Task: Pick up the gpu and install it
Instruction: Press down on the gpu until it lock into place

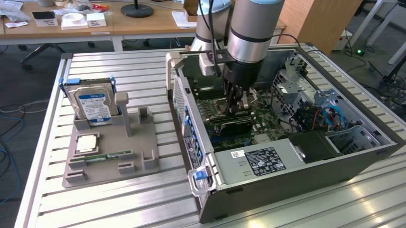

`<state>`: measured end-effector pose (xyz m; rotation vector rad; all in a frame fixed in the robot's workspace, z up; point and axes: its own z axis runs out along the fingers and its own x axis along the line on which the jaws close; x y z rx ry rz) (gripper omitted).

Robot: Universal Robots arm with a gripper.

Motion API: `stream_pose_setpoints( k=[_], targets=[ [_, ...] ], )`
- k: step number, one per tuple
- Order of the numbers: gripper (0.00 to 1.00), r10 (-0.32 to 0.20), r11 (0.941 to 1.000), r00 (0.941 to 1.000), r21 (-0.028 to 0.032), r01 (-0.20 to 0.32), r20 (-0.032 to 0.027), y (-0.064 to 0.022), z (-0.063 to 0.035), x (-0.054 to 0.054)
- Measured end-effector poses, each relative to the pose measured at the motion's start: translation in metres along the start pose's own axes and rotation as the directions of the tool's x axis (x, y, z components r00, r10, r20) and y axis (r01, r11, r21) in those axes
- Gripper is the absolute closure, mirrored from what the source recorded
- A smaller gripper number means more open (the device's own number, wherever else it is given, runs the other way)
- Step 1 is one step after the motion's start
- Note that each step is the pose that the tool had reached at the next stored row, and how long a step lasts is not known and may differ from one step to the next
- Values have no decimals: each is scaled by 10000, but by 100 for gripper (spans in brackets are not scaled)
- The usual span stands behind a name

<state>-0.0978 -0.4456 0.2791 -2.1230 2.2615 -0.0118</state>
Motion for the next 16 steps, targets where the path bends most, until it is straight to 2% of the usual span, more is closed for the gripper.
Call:
stream_pose_setpoints(
  k=[4,16],
  targets=[
    [89,-1,10000,10000,1,1,2,-2,1,39],
    [89,0,10000,10000,1,0,3,-29,48,42]
  ],
)
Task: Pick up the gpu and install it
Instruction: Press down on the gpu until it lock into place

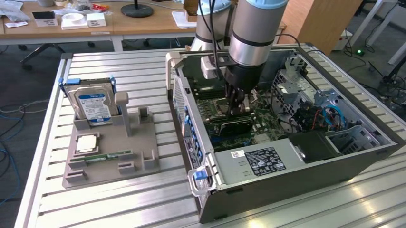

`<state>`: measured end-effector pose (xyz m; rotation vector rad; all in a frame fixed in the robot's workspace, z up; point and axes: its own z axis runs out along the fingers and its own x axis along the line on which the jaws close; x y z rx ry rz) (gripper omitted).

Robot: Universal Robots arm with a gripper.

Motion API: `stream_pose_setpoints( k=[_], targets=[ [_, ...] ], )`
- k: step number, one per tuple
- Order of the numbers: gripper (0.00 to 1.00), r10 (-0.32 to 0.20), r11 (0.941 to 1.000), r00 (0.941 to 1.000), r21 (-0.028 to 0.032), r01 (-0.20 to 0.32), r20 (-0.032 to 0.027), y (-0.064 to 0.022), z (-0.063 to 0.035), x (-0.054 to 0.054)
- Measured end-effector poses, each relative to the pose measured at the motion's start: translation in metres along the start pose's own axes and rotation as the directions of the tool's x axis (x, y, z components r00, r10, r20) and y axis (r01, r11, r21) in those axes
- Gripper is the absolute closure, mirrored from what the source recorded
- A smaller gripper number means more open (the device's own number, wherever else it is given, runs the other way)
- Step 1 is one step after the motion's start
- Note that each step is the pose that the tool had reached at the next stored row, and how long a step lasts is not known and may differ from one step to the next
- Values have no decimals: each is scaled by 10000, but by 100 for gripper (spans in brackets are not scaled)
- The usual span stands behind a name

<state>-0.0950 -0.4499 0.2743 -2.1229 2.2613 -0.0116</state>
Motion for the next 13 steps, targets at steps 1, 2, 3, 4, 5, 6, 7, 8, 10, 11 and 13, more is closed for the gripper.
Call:
stream_pose_setpoints(
  k=[1,2,3,4,5,6,7,8,10,11,13],
  targets=[
    [89,1,10000,10000,0,-1,-1,0,7,2],
    [89,0,10000,10000,-1,0,-2,0,13,5],
    [89,0,10000,10000,-1,0,-3,0,17,6],
    [89,-1,10000,10000,-1,1,-3,0,17,7],
    [89,-1,10000,10000,-1,1,-3,0,17,7],
    [89,-2,10000,10000,0,2,0,-1,19,10],
    [89,-3,10000,10000,0,3,0,-2,19,16],
    [89,-2,10000,10000,0,2,0,-2,19,22],
    [89,1,10000,10000,1,-1,1,-1,30,29],
    [89,0,10000,10000,0,0,0,0,39,31],
    [89,0,10000,10000,-1,0,-2,0,48,33]
  ],
)
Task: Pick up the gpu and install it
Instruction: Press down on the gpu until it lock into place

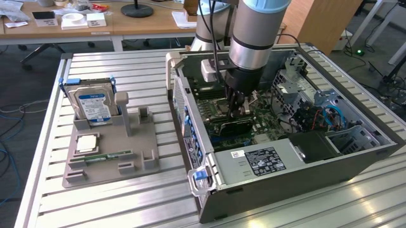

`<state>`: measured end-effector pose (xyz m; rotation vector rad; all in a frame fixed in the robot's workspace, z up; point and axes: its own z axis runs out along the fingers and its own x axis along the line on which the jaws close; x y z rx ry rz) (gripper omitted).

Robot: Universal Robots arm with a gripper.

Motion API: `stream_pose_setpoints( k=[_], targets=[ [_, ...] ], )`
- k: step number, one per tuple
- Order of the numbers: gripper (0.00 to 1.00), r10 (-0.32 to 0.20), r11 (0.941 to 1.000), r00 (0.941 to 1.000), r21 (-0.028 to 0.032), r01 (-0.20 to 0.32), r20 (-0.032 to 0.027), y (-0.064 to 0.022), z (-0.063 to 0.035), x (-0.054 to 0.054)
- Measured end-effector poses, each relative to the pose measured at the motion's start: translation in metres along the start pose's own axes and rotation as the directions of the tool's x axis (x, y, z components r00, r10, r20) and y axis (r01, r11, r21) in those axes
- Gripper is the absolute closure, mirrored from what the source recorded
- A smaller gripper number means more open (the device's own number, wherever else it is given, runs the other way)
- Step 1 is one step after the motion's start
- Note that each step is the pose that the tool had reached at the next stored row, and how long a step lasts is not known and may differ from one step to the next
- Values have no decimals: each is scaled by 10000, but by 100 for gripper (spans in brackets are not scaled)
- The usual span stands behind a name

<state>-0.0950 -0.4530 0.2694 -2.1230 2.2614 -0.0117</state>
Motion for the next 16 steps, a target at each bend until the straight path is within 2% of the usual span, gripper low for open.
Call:
stream_pose_setpoints(
  k=[16],
  targets=[
    [89,-1,10000,10000,-1,1,-2,1,43,1]
  ],
)
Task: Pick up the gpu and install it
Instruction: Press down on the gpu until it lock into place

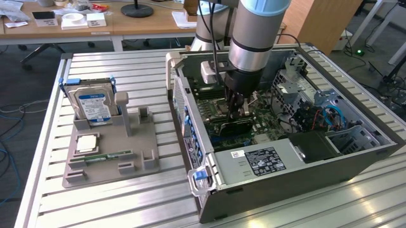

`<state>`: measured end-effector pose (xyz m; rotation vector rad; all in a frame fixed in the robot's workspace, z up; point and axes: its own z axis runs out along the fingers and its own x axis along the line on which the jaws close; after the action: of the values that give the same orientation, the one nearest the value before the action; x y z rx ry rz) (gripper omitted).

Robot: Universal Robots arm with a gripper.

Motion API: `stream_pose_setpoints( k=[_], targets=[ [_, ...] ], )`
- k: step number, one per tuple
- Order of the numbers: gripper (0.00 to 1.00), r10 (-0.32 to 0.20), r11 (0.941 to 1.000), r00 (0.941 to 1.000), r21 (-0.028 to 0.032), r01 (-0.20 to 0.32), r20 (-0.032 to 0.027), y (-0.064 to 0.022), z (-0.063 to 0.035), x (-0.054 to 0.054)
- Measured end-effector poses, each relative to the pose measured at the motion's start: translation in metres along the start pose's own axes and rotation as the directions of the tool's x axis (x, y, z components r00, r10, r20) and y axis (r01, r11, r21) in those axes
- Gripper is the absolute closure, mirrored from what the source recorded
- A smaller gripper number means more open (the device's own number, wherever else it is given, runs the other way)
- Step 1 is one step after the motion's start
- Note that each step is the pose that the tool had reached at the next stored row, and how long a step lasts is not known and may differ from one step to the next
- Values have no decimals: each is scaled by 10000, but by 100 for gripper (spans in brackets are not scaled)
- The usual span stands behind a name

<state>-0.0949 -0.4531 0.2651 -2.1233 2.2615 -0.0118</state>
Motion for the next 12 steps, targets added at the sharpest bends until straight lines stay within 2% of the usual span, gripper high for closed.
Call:
stream_pose_setpoints(
  k=[12],
  targets=[
    [89,0,10000,10000,0,0,4,8,18,-5]
  ],
)
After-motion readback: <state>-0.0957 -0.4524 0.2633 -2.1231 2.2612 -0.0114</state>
